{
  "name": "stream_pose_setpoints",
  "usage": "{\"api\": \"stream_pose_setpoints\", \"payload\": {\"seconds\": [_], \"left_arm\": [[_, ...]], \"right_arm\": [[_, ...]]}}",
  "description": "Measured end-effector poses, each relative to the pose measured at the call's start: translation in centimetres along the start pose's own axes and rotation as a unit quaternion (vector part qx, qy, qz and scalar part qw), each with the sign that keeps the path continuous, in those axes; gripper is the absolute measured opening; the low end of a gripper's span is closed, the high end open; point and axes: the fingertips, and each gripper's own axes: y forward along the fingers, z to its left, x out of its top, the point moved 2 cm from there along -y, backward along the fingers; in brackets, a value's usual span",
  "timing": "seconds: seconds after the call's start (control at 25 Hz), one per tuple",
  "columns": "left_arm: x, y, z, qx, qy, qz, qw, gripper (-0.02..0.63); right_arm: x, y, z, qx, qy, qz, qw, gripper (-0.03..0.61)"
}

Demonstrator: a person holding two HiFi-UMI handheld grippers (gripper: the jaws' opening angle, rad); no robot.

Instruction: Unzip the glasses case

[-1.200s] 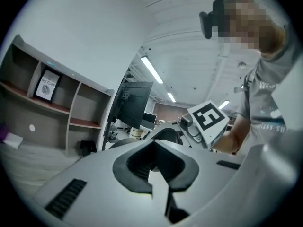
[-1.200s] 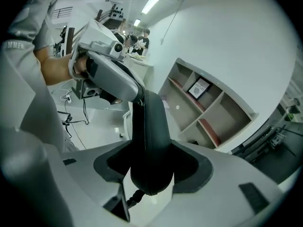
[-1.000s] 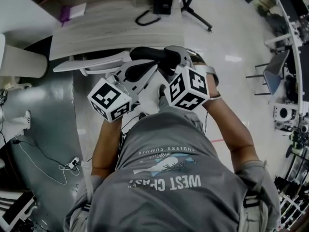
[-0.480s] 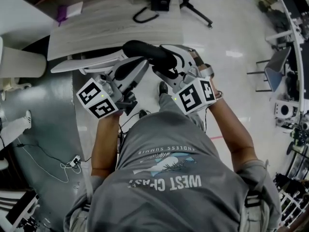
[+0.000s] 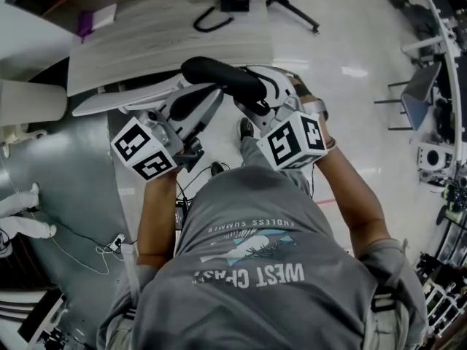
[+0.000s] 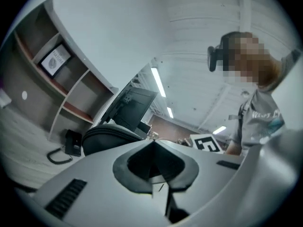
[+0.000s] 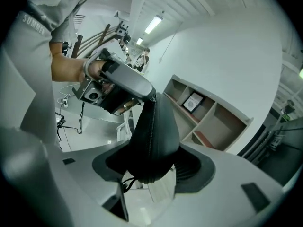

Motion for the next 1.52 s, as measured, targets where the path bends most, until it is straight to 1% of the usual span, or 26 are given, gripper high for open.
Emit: {"api": "stream_pose_setpoints", "payload": {"seconds": [0.08, 0.12, 0.16, 0.28, 0.48, 0.56, 0.68, 0.84, 1.0, 1.24, 1.52], "left_arm": [[-0.3, 0.6, -0.4, 0.022, 0.061, 0.037, 0.9972, -0.002], [-0.4, 0.9, -0.5, 0.031, 0.085, 0.051, 0.9946, -0.002], [-0.4, 1.2, -0.6, 0.035, 0.098, 0.06, 0.9927, -0.002], [-0.8, 2.3, -0.5, 0.037, 0.105, 0.072, 0.9911, -0.002], [-3.0, 5.2, -0.7, 0.03, 0.106, 0.098, 0.9891, -0.002], [-3.7, 5.7, -0.3, 0.034, 0.1, 0.101, 0.9893, 0.0], [-4.5, 5.7, 1.2, 0.031, 0.067, 0.095, 0.9927, 0.0], [-5.9, 5.9, 3.2, 0.045, 0.059, 0.098, 0.9924, 0.0], [-6.8, 6.1, 5.5, 0.061, 0.038, 0.102, 0.9922, 0.0], [-7.4, 5.0, 10.2, 0.123, 0.014, 0.109, 0.9863, 0.0], [-7.5, 2.8, 14.8, 0.191, -0.005, 0.119, 0.9743, 0.0]], "right_arm": [[-0.1, 0.0, -0.5, -0.002, 0.003, 0.017, 1.0, 0.268], [-0.1, 0.1, -0.7, -0.003, 0.001, 0.026, 1.0, 0.268], [-0.1, 0.2, -0.9, -0.003, -0.002, 0.035, 0.999, 0.267], [-0.4, 0.8, -1.5, 0.001, -0.008, 0.051, 0.999, 0.265], [-1.0, 2.5, -1.8, 0.021, -0.027, 0.053, 0.998, 0.265], [-1.5, 3.2, -1.8, 0.03, -0.037, 0.054, 0.997, 0.265], [-2.7, 4.1, -1.6, 0.044, -0.046, 0.053, 0.997, 0.265], [-4.4, 5.9, -1.5, 0.066, -0.048, 0.045, 0.996, 0.265], [-7.3, 7.6, -2.3, 0.076, -0.043, 0.042, 0.995, 0.265], [-14.1, 11.2, -3.7, 0.089, -0.037, 0.052, 0.994, 0.268], [-22.2, 17.3, -5.3, 0.093, -0.051, 0.07, 0.992, 0.27]]}}
